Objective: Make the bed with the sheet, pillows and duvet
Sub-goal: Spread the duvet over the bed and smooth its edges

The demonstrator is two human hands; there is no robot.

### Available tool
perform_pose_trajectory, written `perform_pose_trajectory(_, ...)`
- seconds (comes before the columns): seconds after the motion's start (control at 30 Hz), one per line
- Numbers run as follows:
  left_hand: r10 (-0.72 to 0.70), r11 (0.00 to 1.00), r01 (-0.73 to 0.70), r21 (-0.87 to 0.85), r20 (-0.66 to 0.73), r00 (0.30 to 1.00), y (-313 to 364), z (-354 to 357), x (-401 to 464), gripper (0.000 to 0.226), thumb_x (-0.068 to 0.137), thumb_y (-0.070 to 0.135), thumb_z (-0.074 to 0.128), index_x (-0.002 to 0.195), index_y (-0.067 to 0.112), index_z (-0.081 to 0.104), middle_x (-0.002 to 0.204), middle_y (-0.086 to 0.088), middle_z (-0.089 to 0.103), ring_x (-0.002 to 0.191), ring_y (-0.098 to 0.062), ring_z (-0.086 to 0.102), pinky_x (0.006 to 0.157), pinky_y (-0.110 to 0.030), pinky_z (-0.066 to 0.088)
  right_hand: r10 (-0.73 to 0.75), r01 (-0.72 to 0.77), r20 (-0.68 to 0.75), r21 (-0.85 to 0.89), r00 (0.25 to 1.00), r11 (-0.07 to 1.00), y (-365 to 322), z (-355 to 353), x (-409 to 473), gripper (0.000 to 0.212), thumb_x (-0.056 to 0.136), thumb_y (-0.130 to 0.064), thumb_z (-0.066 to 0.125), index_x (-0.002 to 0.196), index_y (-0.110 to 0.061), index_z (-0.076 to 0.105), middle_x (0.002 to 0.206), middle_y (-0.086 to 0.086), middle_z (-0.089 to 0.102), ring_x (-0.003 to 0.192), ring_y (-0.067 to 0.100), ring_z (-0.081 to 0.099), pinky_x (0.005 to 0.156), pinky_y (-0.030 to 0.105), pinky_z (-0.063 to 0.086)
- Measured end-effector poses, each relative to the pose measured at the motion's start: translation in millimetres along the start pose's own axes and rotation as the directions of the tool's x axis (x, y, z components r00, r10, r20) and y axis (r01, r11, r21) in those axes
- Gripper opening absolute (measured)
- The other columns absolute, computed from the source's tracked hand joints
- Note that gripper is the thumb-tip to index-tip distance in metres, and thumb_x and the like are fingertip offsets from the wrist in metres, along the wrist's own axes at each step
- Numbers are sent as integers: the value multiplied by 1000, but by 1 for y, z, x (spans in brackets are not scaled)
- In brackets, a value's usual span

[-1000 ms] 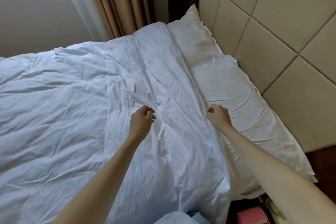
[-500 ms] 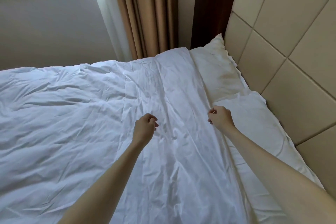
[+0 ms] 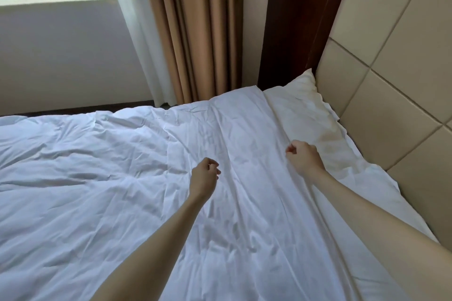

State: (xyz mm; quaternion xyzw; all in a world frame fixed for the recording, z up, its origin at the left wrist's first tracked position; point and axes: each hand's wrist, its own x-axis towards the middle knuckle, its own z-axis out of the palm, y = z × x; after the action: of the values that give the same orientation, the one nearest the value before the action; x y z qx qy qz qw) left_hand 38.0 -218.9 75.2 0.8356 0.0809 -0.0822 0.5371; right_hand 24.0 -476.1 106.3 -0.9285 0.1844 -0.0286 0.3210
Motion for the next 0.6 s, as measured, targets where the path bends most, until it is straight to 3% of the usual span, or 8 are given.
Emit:
perform_pose_trajectory(0.17, 3, 994, 5, 110, -74, 997, -11, 15, 70, 26, 92, 14, 36, 99, 16, 61, 88, 0, 67, 83, -21, 63, 80, -45, 54, -39, 40, 23, -15, 999, 999, -7, 23, 81, 9, 88, -11, 50, 89, -13, 59, 93, 8, 63, 85, 30, 58, 73, 36, 48)
perform_pose_trajectory(0.33, 34, 962, 0, 272, -121, 992, -27, 26, 138, 27, 93, 15, 37, 108, 17, 60, 108, -1, 63, 95, -21, 58, 83, -41, 49, -40, 40, 32, -3, 999, 999, -2, 60, 151, 19, 88, -9, 49, 104, -9, 60, 100, 7, 62, 91, 29, 57, 80, 37, 47)
perform_pose_trajectory(0.43, 79, 928, -31, 371, -115, 990, -38, 35, 179, 29, 95, 15, 37, 116, 17, 57, 116, 1, 55, 103, -20, 53, 83, -36, 43, -61, 61, 0, -76, 998, 995, 7, 82, 193, 25, 88, -8, 50, 112, -9, 57, 115, 8, 57, 106, 29, 50, 87, 37, 40)
perform_pose_trajectory(0.6, 166, 805, -130, 578, -9, 986, -58, 61, 253, 36, 98, 19, 37, 132, 19, 49, 135, -3, 46, 119, -25, 45, 94, -40, 39, -8, -3, -76, -135, 997, 991, 21, 115, 257, 43, 88, -13, 54, 129, -8, 38, 129, 14, 40, 114, 35, 38, 83, 41, 37)
